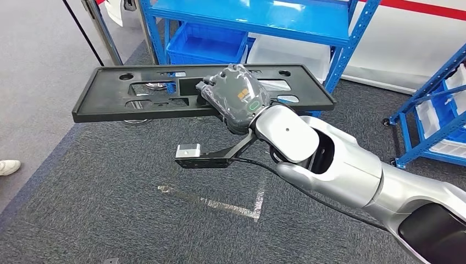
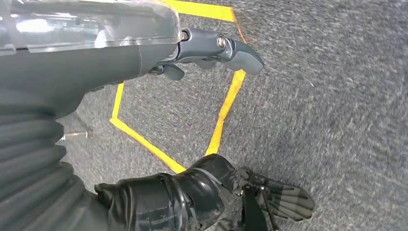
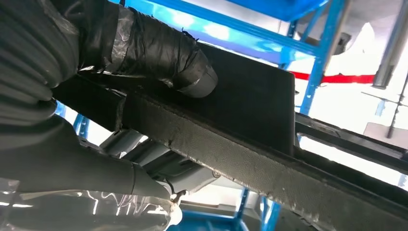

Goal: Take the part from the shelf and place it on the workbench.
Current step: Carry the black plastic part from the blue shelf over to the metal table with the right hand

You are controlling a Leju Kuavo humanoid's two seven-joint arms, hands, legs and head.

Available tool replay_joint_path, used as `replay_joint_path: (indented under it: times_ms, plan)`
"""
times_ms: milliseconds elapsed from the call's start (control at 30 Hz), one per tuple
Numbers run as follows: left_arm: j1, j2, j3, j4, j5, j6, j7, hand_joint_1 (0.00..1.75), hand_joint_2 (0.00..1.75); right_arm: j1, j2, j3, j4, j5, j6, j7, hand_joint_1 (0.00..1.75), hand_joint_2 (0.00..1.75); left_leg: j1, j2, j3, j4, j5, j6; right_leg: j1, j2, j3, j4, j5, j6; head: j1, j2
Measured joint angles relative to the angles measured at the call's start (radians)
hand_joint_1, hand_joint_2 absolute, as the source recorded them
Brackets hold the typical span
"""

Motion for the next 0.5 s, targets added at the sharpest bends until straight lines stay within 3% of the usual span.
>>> replay_joint_path:
  times_ms: [67, 100, 167, 233, 300, 333, 400, 433, 500]
  plan:
    - [0.001, 0.0, 0.0, 0.0, -0.001, -0.001, 0.0, 0.0, 1.75, 0.002, 0.0, 0.0, 0.001, 0.003, 0.003, 0.001, 1.75, 1.75, 0.0, -0.024, -0.003, 0.004, 0.001, 0.001, 0.0, 0.006, 0.007, -0.017, 0.03, -0.004, 0.0, 0.0]
    - [0.002, 0.0, 0.0, 0.0, -0.002, -0.002, 0.0, 0.0, 1.75, 0.003, 0.0, 0.0, 0.001, 0.005, 0.004, 0.002, 1.75, 1.75, 0.0, -0.037, -0.003, 0.006, 0.001, 0.0, 0.0, 0.016, 0.034, -0.072, 0.065, -0.008, 0.0, 0.0]
    - [0.002, -0.001, 0.0, 0.0, -0.005, -0.006, 0.001, 0.0, 1.75, 0.002, 0.0, 0.0, 0.001, 0.009, 0.006, 0.004, 1.75, 1.75, 0.001, -0.062, -0.008, 0.009, 0.002, -0.004, -0.003, 0.063, 0.095, -0.199, 0.116, -0.02, -0.002, 0.0]
    - [0.001, -0.002, 0.0, 0.0, -0.009, -0.01, 0.002, 0.0, 1.75, 0.002, 0.0, 0.0, 0.001, 0.011, 0.009, 0.006, 1.75, 1.75, 0.007, -0.084, -0.019, 0.009, 0.008, -0.017, -0.002, 0.09, 0.122, -0.255, 0.124, -0.026, -0.002, 0.0]
    - [0.004, 0.0, 0.0, 0.0, -0.011, -0.012, 0.002, 0.0, 1.75, 0.001, 0.0, 0.0, 0.002, 0.011, 0.013, 0.01, 1.75, 1.75, 0.011, -0.105, -0.026, 0.002, 0.015, -0.031, -0.003, 0.067, 0.127, -0.267, 0.128, -0.03, 0.002, 0.0]
    - [0.006, -0.001, 0.0, 0.0, -0.011, -0.012, 0.002, 0.0, 1.75, 0.0, 0.001, 0.0, 0.002, 0.01, 0.015, 0.012, 1.75, 1.75, 0.009, -0.094, -0.03, 0.004, 0.012, -0.036, -0.007, 0.054, 0.131, -0.275, 0.132, -0.033, 0.001, 0.0]
    - [0.007, -0.002, 0.0, 0.0, -0.012, -0.012, 0.001, 0.0, 1.75, -0.004, 0.002, 0.0, 0.003, 0.01, 0.018, 0.017, 1.75, 1.75, 0.005, -0.039, -0.059, 0.061, -0.024, -0.045, -0.014, 0.026, 0.138, -0.29, 0.138, -0.04, -0.005, 0.0]
    - [0.006, -0.004, 0.0, 0.001, -0.011, -0.012, 0.001, 0.0, 1.75, -0.005, 0.002, 0.0, 0.003, 0.009, 0.018, 0.018, 1.75, 1.75, 0.006, -0.006, -0.087, 0.118, -0.053, -0.049, -0.013, 0.012, 0.14, -0.292, 0.138, -0.041, -0.009, 0.0]
    - [0.004, -0.003, 0.0, 0.001, -0.01, -0.012, 0.0, 0.0, 1.75, -0.006, 0.001, 0.0, 0.005, 0.008, 0.019, 0.019, 1.75, 1.75, 0.01, 0.017, -0.142, 0.234, -0.096, -0.058, -0.012, -0.015, 0.139, -0.291, 0.136, -0.043, -0.011, 0.0]
